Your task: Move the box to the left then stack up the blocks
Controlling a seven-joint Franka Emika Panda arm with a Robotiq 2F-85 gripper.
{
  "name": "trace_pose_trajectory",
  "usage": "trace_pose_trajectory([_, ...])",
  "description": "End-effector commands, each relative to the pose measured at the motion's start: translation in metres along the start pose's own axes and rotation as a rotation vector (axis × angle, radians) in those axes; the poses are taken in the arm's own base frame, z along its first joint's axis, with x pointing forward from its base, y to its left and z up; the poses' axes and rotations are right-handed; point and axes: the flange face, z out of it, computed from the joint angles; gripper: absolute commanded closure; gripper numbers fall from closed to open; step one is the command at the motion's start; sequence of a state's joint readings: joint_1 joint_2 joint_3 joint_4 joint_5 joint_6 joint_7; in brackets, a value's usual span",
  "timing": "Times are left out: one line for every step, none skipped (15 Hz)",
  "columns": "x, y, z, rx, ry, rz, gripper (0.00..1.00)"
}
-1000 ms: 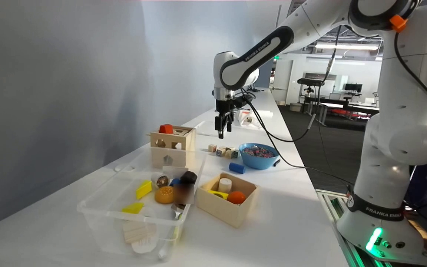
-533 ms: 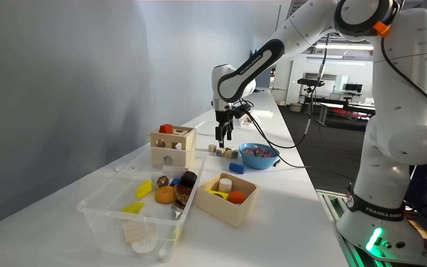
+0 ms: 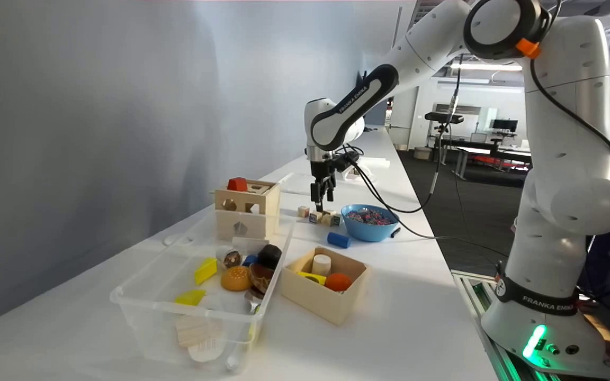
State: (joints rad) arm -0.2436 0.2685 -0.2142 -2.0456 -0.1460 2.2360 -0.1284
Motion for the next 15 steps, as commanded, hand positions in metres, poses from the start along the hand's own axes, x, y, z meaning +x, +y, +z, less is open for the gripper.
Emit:
trace_pose_trajectory([0.007,0.010,0.003,0.032,-0.010,-0.009,0.00])
trace_pose_trajectory([0.007,0.010,0.002,0.053,-0.012,-0.033,0.00])
trace_pose_trajectory([0.005,0.011,0.002,0.084,-0.011,-0.075,0.00])
trace_pose_trajectory([0.004,0.013,0.002,0.097,-0.011,-0.096,0.00])
trace_pose_trajectory([0.003,0.015,0.002,0.106,-0.014,-0.112,0.00])
trace_pose_trajectory([0.003,0.017,0.003,0.114,-0.016,-0.126,0.00])
trace_pose_trajectory([0.002,0.018,0.003,0.117,-0.020,-0.138,0.00])
trace_pose_trajectory([0.002,0.018,0.004,0.112,-0.025,-0.146,0.00])
trace_pose_trajectory([0.001,0.019,0.004,0.100,-0.028,-0.152,0.00])
trace_pose_trajectory([0.001,0.022,0.004,0.100,-0.025,-0.149,0.00])
trace_pose_trajectory([0.002,0.025,0.004,0.106,-0.023,-0.134,0.00])
trace_pose_trajectory([0.001,0.027,0.000,0.118,-0.031,-0.103,0.00])
trace_pose_trajectory([-0.002,0.019,0.005,0.093,-0.020,-0.125,0.00])
trace_pose_trajectory([-0.002,0.021,0.004,0.095,-0.022,-0.121,0.00])
trace_pose_trajectory([-0.001,0.023,0.002,0.095,-0.022,-0.117,0.00])
